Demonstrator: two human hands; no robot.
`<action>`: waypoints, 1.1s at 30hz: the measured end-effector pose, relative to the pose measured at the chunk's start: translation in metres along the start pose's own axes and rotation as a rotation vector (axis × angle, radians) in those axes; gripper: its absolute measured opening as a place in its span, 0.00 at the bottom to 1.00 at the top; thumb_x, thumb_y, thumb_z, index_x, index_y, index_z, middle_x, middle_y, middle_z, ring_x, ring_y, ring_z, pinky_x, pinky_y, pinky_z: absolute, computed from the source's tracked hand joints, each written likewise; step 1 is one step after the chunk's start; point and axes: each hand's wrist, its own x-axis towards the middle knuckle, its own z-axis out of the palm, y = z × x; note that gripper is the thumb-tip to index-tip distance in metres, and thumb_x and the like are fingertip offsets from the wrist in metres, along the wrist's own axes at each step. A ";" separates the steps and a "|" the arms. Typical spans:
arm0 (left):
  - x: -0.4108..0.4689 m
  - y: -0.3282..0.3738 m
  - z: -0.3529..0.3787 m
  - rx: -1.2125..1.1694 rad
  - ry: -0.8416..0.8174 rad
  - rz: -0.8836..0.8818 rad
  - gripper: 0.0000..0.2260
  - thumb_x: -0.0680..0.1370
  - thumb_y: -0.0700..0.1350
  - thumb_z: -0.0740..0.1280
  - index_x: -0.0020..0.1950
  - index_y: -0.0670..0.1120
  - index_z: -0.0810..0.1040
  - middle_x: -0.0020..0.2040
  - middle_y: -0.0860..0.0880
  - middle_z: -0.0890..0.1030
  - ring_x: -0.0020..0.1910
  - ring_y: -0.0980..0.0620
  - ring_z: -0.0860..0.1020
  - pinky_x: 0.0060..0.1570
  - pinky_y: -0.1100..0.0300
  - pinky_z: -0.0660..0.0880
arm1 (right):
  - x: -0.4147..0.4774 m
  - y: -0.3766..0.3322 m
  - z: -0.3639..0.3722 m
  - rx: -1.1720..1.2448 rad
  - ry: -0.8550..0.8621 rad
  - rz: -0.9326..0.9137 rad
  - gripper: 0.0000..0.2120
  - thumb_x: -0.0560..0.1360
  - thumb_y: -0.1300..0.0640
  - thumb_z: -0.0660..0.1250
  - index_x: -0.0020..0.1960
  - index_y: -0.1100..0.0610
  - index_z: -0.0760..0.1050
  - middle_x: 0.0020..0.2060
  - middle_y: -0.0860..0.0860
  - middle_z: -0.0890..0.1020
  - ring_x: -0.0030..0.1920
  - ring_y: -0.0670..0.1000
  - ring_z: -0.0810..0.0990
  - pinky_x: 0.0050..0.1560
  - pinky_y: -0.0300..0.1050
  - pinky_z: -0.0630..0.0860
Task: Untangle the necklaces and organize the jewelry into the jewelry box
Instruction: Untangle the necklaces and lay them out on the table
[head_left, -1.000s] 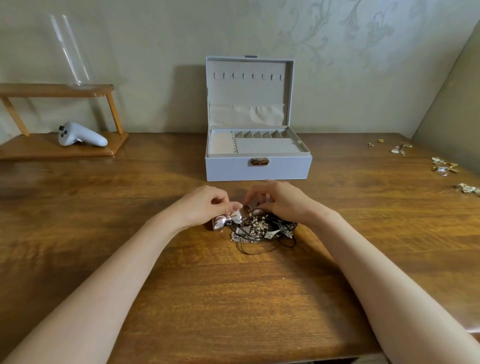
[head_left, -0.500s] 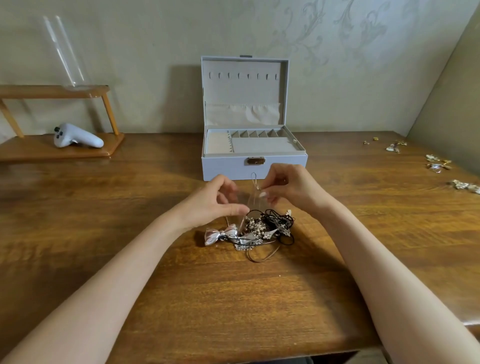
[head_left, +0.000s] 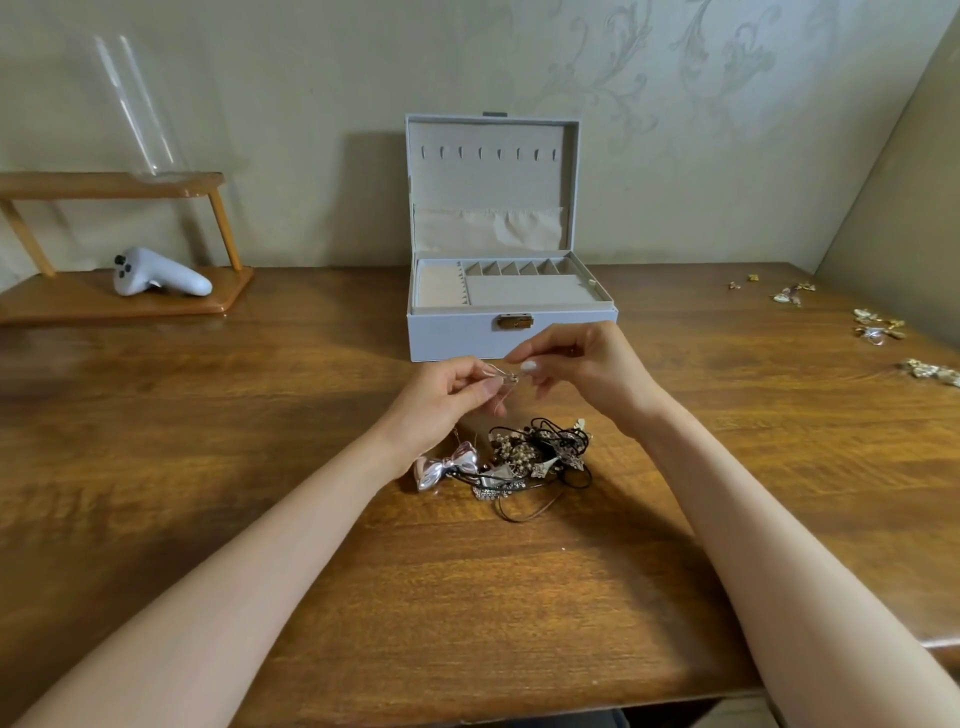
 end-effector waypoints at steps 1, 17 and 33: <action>0.000 0.000 0.001 -0.009 -0.003 -0.001 0.06 0.79 0.40 0.62 0.48 0.44 0.79 0.37 0.50 0.82 0.41 0.59 0.80 0.47 0.71 0.74 | 0.000 0.000 0.000 -0.008 0.015 -0.003 0.08 0.72 0.69 0.69 0.43 0.57 0.82 0.40 0.62 0.83 0.36 0.51 0.78 0.39 0.41 0.79; -0.002 0.003 -0.003 0.035 0.200 0.121 0.07 0.79 0.42 0.62 0.44 0.47 0.78 0.35 0.51 0.77 0.37 0.63 0.75 0.45 0.73 0.70 | -0.001 -0.001 -0.002 -0.245 0.069 -0.080 0.11 0.67 0.71 0.72 0.39 0.55 0.80 0.31 0.50 0.81 0.30 0.44 0.76 0.33 0.35 0.74; -0.004 0.010 0.003 -0.090 -0.097 0.009 0.09 0.79 0.42 0.61 0.45 0.46 0.81 0.47 0.51 0.84 0.54 0.57 0.79 0.61 0.59 0.67 | 0.004 0.003 0.016 0.010 0.319 -0.035 0.07 0.76 0.70 0.61 0.43 0.62 0.75 0.31 0.53 0.81 0.24 0.45 0.72 0.28 0.33 0.68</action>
